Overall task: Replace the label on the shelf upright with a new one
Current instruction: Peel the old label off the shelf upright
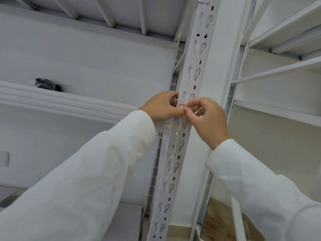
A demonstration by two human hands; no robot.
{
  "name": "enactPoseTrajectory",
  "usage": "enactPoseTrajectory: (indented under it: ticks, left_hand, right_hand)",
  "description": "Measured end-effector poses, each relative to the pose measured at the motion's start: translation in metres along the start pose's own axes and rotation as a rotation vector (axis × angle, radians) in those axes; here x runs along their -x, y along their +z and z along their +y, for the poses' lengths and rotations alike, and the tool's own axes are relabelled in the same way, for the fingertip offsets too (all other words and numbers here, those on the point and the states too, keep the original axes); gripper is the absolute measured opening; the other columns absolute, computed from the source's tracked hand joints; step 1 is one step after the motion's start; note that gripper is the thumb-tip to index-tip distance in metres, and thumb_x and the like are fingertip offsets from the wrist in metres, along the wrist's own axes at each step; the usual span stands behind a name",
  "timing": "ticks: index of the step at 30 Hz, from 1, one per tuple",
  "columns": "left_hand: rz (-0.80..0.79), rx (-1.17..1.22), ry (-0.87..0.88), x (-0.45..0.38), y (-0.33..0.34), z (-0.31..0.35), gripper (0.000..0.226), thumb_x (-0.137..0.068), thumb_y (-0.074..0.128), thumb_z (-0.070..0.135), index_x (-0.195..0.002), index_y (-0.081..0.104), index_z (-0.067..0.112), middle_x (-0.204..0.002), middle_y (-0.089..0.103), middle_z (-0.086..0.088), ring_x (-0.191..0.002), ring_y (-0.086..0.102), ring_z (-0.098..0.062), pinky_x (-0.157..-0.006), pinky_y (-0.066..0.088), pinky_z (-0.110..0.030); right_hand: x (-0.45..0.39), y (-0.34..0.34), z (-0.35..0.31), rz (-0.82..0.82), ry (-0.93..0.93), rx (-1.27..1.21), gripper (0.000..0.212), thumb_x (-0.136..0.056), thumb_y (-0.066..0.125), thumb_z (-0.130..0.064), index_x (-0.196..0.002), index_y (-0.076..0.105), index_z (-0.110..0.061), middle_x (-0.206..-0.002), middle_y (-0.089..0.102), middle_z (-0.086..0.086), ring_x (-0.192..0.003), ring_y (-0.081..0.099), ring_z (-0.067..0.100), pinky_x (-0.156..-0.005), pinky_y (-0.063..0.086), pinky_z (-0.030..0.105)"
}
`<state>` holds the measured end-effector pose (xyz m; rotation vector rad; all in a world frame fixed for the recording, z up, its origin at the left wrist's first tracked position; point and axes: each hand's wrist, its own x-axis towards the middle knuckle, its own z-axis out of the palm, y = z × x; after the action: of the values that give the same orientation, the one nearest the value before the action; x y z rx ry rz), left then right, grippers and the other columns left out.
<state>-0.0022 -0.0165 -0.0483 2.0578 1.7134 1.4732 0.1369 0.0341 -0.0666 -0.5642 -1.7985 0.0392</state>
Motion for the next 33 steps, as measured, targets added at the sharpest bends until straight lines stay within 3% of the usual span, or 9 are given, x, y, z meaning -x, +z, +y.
enactPoseTrajectory:
  ticks: [4, 9, 20, 23, 28, 33]
  left_hand:
    - [0.006, 0.014, -0.009, -0.001, 0.000, -0.002, 0.054, -0.063, 0.057, 0.032, -0.116, 0.062, 0.023, -0.098, 0.074, 0.004, -0.083, 0.066, -0.014, -0.098, 0.051, -0.043]
    - [-0.014, 0.041, -0.001, 0.001, -0.001, -0.001, 0.052, -0.064, 0.056, 0.029, -0.114, 0.063, 0.021, -0.097, 0.074, 0.002, -0.077, 0.065, -0.010, -0.097, 0.052, -0.040]
    - [-0.015, 0.006, 0.004, 0.003, -0.001, 0.001, 0.062, -0.062, 0.062, 0.037, -0.121, 0.059, 0.021, -0.103, 0.071, 0.004, -0.087, 0.067, -0.017, -0.098, 0.051, -0.045]
    - [-0.022, -0.009, 0.007, 0.003, -0.002, 0.001, 0.070, -0.054, 0.063, 0.048, -0.118, 0.059, 0.023, -0.105, 0.072, 0.005, -0.092, 0.069, -0.018, -0.098, 0.051, -0.045]
    - [-0.006, -0.060, -0.021, 0.004, -0.001, 0.002, 0.024, -0.054, 0.058, 0.045, -0.075, 0.051, 0.035, -0.082, 0.063, 0.012, -0.076, 0.060, -0.015, -0.094, 0.051, -0.049]
    - [0.020, -0.094, -0.018, 0.004, 0.002, 0.000, 0.018, -0.058, 0.055, 0.043, -0.073, 0.049, 0.035, -0.083, 0.061, 0.013, -0.078, 0.061, -0.018, -0.092, 0.052, -0.047]
  right_hand:
    - [-0.008, 0.000, -0.009, -0.047, 0.007, 0.132, 0.006, -0.078, 0.063, -0.031, -0.076, 0.064, -0.026, -0.074, 0.057, -0.008, -0.071, 0.051, 0.011, -0.064, 0.039, 0.028]
    - [-0.015, -0.007, -0.012, -0.158, 0.005, 0.179, 0.012, -0.078, 0.061, -0.030, -0.067, 0.063, -0.026, -0.062, 0.055, -0.009, -0.069, 0.050, 0.013, -0.056, 0.037, 0.027]
    - [-0.011, -0.008, -0.004, -0.143, -0.119, 0.160, 0.010, -0.083, 0.059, -0.028, -0.073, 0.059, -0.027, -0.076, 0.059, -0.005, -0.082, 0.050, 0.017, -0.069, 0.042, 0.032]
    - [-0.015, -0.010, -0.003, -0.130, -0.167, 0.139, 0.006, -0.082, 0.059, -0.023, -0.085, 0.064, -0.024, -0.083, 0.059, -0.001, -0.084, 0.051, 0.018, -0.075, 0.045, 0.034]
    - [-0.023, -0.011, -0.011, -0.246, -0.265, 0.337, 0.010, -0.082, 0.059, -0.024, -0.087, 0.067, -0.027, -0.085, 0.049, -0.006, -0.086, 0.040, 0.012, -0.072, 0.036, 0.027]
    - [-0.026, -0.015, -0.015, -0.254, -0.366, 0.447, 0.007, -0.081, 0.061, -0.021, -0.084, 0.067, -0.022, -0.089, 0.055, 0.000, -0.084, 0.045, 0.017, -0.069, 0.031, 0.028]
